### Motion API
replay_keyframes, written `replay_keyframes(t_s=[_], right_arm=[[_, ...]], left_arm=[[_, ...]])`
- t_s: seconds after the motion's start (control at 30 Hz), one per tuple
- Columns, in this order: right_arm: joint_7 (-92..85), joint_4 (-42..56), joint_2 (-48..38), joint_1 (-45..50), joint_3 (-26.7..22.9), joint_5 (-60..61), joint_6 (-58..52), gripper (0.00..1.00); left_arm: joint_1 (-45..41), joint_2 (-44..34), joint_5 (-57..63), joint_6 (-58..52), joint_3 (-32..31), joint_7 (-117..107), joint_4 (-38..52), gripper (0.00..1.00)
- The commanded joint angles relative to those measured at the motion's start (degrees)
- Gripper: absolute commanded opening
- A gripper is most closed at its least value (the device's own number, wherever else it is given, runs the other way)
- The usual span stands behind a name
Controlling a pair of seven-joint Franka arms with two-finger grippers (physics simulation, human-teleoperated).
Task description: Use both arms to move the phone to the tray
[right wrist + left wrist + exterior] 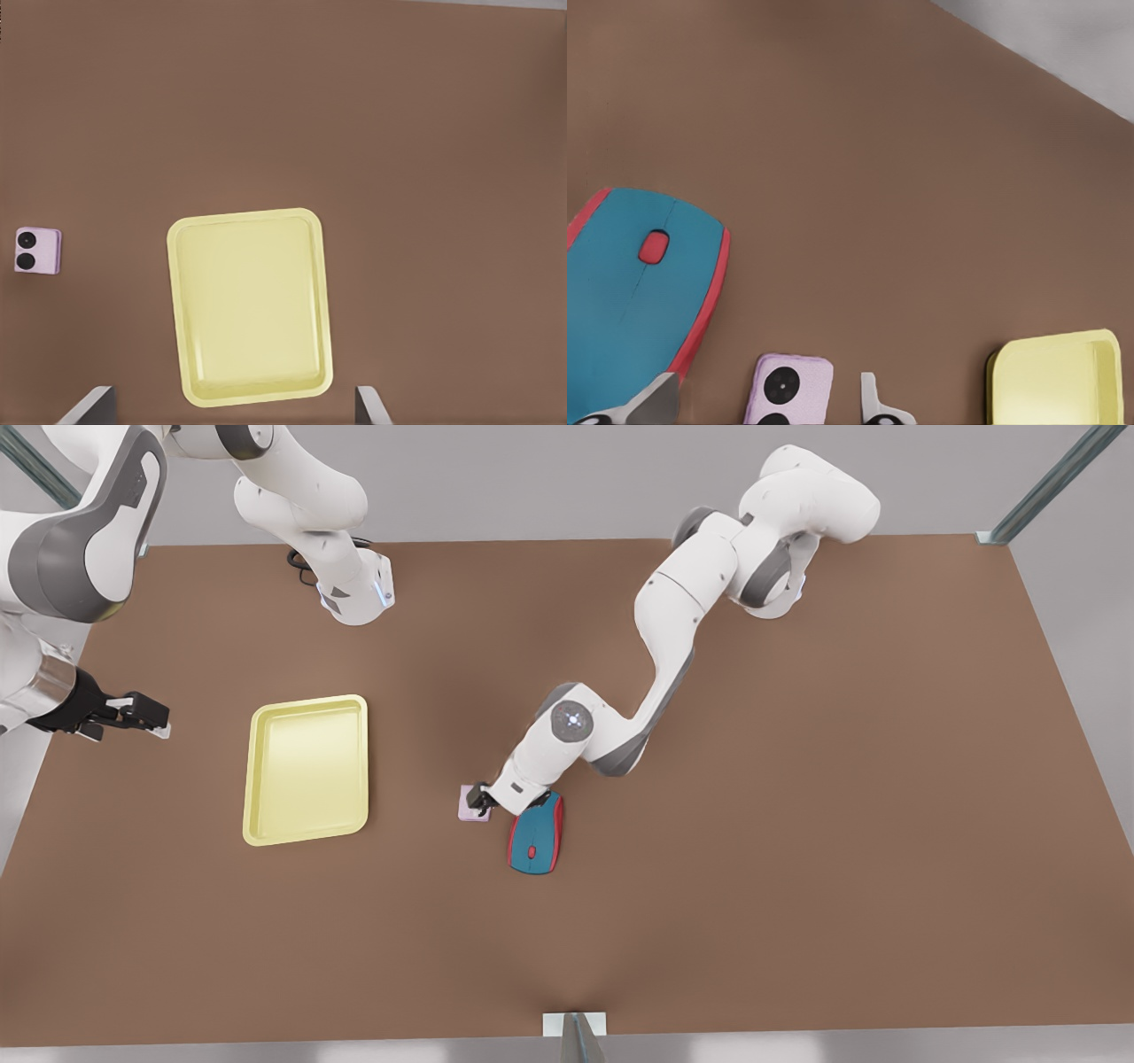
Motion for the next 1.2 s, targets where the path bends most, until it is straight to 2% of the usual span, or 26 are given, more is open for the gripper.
replay_keyframes(t_s=[0.0,0.03,0.1,0.13,0.2,0.23,0.27,0.3,0.4,0.53,0.67,0.9,1.0,1.17], right_arm=[[0.21,-0.03,0.23,1.41,0.53,0.89,0.26,1.0],[0.3,-0.03,0.59,3.79,0.53,1.76,0.26,1.0],[1.26,-0.12,0.85,6.51,1.58,4.14,0.26,1.0],[11.16,0.06,2.34,9.41,1.58,3.79,0.44,1.0],[14.63,0.15,5.51,16.53,1.58,3.09,1.32,1.0],[14.98,-0.2,6.82,18.29,1.58,3.79,1.32,1.0],[16.03,-0.2,8.32,20.22,1.58,3.17,1.58,1.0],[20.51,-0.82,9.64,23.74,1.58,3.0,6.05,1.0],[28.85,-4.95,12.98,25.94,1.85,7.03,13.88,1.0],[41.69,-6.88,20.18,29.98,1.76,8.62,26.98,1.0],[47.59,-7.5,24.31,31.21,1.76,7.83,31.81,1.0],[49.16,-24.29,21.59,31.13,3.78,8.1,51.41,1.0],[51.02,-27.18,22.82,31.3,3.78,8.1,56.77,1.0],[50.05,-28.33,24.58,32.0,4.83,1.59,57.48,1.0]], left_arm=[[2.39,-5.58,-0.12,-28.63,5.57,7.79,-3.24,1.0],[5.45,-12.63,-0.04,-32.58,9.54,18.35,-9.23,1.0],[12.84,-16.76,-0.12,-44.02,14.12,31.29,-9.15,1.0],[16.52,-18.69,0.14,-47.0,14.3,36.54,-8.98,1.0],[17.85,-22.39,0.66,-50.0,20.36,43.95,-8.8,1.0],[21.54,-26.87,6.55,-50.18,16.95,44.74,-9.33,1.0],[29.18,-31.61,13.04,-50.27,5.88,44.56,-11.78,1.0],[33.76,-37.5,19.12,-49.13,-0.73,45.09,-18.11,1.0],[43.25,-45.16,19.3,-45.34,-10.75,45.44,-25.94,1.0],[43.08,-41.03,19.91,-45.43,-11.02,49.13,-23.74,1.0],[43.17,-39.53,20.18,-45.43,-10.93,49.05,-22.86,1.0],[43.17,-37.95,20.27,-45.43,-10.84,49.13,-22.95,1.0],[43.08,-37.51,20.27,-45.34,-10.84,49.13,-22.95,1.0],[43.17,-36.72,20.27,-45.26,-10.84,49.13,-22.95,1.0]])
